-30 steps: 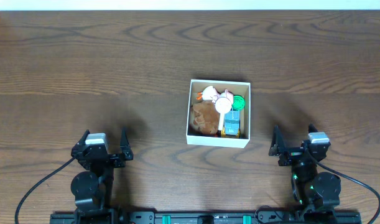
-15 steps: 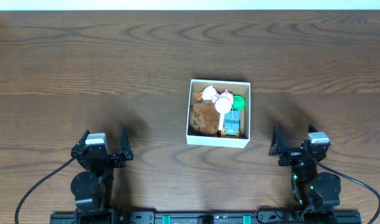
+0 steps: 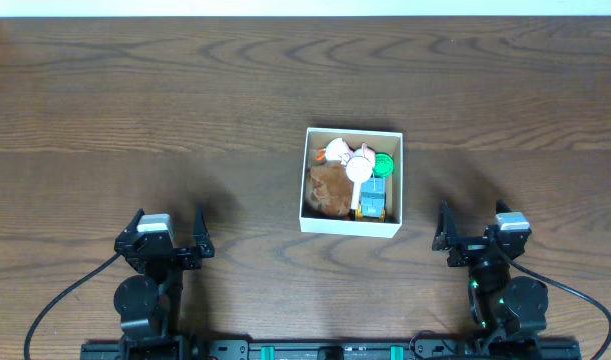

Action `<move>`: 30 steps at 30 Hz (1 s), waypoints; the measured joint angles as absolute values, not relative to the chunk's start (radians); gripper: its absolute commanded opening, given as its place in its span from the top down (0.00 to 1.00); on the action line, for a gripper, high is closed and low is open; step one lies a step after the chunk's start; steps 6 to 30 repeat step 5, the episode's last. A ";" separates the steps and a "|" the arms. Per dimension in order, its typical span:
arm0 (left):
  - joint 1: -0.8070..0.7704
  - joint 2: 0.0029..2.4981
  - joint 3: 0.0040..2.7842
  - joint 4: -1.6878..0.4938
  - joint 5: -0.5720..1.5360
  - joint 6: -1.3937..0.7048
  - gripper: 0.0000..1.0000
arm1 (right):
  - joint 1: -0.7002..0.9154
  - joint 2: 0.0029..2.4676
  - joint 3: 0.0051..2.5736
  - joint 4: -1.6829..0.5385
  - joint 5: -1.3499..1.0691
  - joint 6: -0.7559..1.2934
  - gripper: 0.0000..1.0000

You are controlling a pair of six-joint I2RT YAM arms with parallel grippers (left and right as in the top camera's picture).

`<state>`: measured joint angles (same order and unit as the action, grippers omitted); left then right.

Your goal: Pack container

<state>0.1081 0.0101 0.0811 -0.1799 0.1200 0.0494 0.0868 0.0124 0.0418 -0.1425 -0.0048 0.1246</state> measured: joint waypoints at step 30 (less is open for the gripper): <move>0.108 0.010 0.081 -0.180 0.120 0.049 0.02 | 0.087 0.012 0.042 -0.142 -0.005 0.125 0.01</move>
